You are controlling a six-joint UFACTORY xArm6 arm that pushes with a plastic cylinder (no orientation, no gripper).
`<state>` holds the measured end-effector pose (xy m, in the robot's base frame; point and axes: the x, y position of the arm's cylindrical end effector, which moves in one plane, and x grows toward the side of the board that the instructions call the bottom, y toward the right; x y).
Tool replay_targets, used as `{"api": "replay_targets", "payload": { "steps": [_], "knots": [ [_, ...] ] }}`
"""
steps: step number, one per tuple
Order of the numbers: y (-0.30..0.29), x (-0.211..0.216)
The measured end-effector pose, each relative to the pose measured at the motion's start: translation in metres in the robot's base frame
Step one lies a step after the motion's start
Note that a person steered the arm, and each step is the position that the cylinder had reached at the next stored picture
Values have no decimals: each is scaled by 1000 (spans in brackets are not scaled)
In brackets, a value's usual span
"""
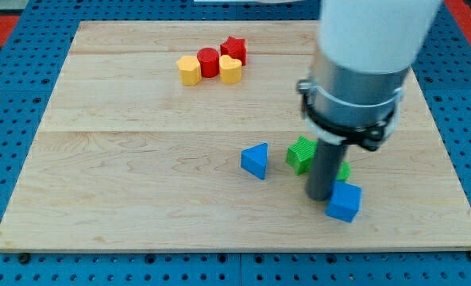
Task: Move the blue triangle away from the green star
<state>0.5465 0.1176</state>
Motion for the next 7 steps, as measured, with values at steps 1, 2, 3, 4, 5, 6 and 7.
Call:
{"api": "replay_targets", "payload": {
  "steps": [1, 2, 3, 4, 5, 6, 7],
  "knots": [
    [-10, 0],
    [-53, 0],
    [-67, -22],
    [-80, -41],
    [-81, -64],
    [-36, -89],
    [-33, -90]
  ]
}}
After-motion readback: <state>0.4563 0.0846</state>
